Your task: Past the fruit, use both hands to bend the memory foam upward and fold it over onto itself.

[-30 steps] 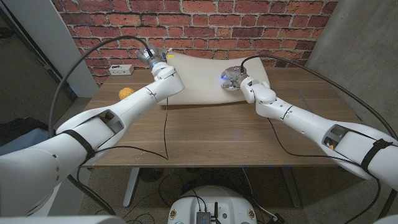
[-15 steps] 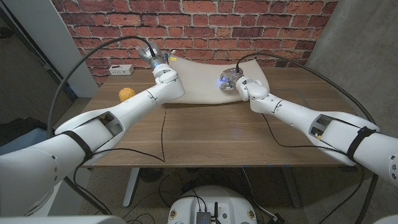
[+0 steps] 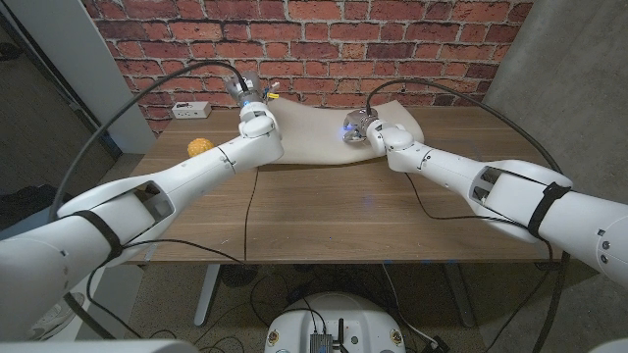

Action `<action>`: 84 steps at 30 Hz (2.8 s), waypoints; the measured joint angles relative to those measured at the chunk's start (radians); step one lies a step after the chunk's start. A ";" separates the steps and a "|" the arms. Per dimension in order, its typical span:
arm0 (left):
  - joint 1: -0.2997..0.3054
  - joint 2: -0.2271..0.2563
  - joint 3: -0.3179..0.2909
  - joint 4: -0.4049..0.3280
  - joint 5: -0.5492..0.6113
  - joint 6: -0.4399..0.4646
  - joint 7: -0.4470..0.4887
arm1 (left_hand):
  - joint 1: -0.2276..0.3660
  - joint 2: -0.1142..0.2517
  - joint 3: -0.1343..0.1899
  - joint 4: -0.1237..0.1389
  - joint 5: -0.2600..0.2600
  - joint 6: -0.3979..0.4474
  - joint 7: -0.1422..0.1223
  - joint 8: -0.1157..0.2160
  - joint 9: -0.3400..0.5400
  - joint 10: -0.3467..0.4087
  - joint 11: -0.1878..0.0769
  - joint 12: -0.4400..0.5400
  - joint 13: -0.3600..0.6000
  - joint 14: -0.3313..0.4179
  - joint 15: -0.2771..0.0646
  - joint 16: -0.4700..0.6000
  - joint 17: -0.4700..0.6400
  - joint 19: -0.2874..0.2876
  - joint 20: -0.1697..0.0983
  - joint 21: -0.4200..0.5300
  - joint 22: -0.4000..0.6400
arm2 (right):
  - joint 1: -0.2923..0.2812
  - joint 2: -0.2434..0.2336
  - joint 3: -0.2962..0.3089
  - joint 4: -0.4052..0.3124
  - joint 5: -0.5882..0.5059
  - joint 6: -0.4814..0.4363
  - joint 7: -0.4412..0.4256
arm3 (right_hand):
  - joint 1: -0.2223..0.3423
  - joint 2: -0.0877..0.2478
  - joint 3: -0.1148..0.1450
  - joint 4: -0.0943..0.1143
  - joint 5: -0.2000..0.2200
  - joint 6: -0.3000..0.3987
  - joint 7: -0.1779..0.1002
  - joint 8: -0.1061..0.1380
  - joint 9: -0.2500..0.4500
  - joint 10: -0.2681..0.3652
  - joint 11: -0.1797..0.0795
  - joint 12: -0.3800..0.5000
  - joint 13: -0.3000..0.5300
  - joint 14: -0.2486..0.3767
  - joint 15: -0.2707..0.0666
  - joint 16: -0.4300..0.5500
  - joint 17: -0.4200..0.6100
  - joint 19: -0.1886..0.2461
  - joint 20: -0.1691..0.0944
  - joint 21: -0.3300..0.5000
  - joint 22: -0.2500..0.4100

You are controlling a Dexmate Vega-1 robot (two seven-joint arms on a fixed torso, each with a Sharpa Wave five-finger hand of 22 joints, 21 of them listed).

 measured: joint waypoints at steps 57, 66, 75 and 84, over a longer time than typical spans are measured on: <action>-0.091 0.149 0.287 -0.216 0.547 -0.223 -1.095 | -0.071 -0.034 -0.125 -0.051 0.105 -0.401 0.106 -0.007 -0.014 -0.450 0.080 -0.001 -0.089 -0.449 0.175 -0.009 -0.011 -0.218 0.039 -0.481 0.003 | 0.163 0.207 -0.266 0.435 0.354 0.092 -0.035 | -0.085 0.013 -0.062 0.040 0.000 0.005 0.027 -0.007 0.000 0.002 0.030 -0.022 -0.017 -0.011 0.000 0.007 -0.016 -0.012 0.013 -0.017 0.000; -0.062 0.112 0.287 -0.160 0.753 -0.277 -1.254 | -0.026 -0.013 -0.120 -0.066 0.120 -0.399 0.122 -0.007 -0.011 -0.452 0.100 -0.001 -0.087 -0.448 0.186 -0.009 -0.011 -0.218 0.039 -0.537 0.003 | 0.169 0.202 -0.289 0.434 0.381 0.095 -0.026 | -0.084 0.013 -0.066 0.036 0.000 0.005 0.027 -0.008 0.000 0.002 0.030 -0.022 -0.017 -0.011 0.000 0.006 -0.019 -0.012 0.012 -0.017 0.000; 0.002 0.067 0.238 -0.084 0.951 -0.317 -1.308 | -0.021 0.010 -0.133 -0.062 0.120 -0.400 0.141 -0.007 -0.011 -0.452 0.143 -0.001 -0.082 -0.448 0.186 -0.009 -0.011 -0.218 0.039 -0.591 0.008 | 0.171 0.199 -0.296 0.434 0.393 0.098 -0.021 | -0.090 0.018 -0.070 0.032 0.000 0.005 0.027 -0.010 -0.001 0.002 0.030 -0.030 -0.018 -0.011 0.000 0.012 -0.024 -0.012 0.012 -0.017 0.000; 0.079 0.019 0.167 -0.005 1.076 -0.350 -1.297 | -0.020 0.047 -0.137 -0.057 0.119 -0.400 0.162 -0.007 -0.011 -0.449 0.153 -0.001 -0.082 -0.443 0.191 -0.009 -0.009 -0.218 0.039 -0.612 0.012 | 0.173 0.195 -0.299 0.434 0.401 0.104 -0.017 | -0.090 0.018 -0.070 0.032 0.000 0.005 0.027 -0.011 0.000 0.002 0.030 -0.030 -0.021 -0.011 0.000 0.012 -0.024 -0.012 0.012 -0.021 0.000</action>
